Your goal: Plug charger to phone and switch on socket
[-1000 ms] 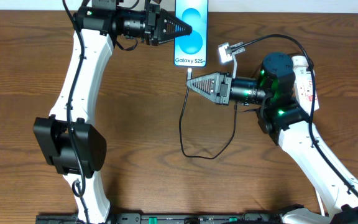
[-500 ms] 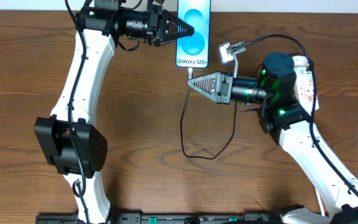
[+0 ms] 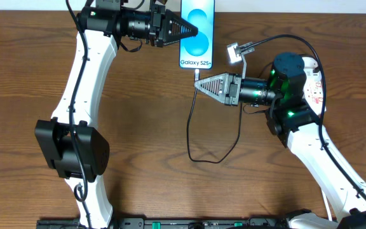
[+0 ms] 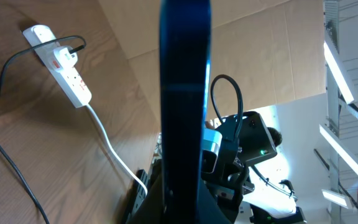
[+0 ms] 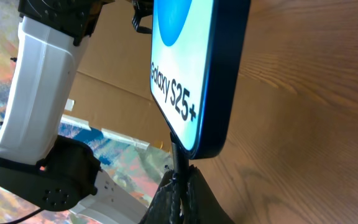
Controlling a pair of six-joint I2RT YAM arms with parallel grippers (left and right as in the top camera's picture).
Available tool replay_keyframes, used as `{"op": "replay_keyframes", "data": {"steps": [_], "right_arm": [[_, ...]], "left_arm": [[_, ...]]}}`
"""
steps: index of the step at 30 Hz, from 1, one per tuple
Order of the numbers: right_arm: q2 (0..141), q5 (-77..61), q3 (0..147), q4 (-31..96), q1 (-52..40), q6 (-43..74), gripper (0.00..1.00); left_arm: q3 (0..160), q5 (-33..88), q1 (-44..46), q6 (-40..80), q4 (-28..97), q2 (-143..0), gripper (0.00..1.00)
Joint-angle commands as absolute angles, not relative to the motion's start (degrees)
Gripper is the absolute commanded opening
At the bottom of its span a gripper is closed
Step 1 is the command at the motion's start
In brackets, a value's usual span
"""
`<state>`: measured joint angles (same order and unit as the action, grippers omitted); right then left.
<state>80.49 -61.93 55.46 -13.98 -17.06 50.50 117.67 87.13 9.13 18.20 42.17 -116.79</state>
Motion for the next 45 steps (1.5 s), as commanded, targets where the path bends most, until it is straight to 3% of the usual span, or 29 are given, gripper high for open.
{"op": "replay_keyframes", "data": {"steps": [1,45], "right_arm": [[79.83,-61.43,56.34,-14.17,-17.74,50.78,0.01],[79.83,-59.92,56.34,-14.83,-18.09,53.34,0.01]], "left_arm": [[118.45,90.04,9.19,17.74,42.11,-116.44,0.07],[118.45,90.04,9.21,17.91,42.74,-116.44,0.07]]}}
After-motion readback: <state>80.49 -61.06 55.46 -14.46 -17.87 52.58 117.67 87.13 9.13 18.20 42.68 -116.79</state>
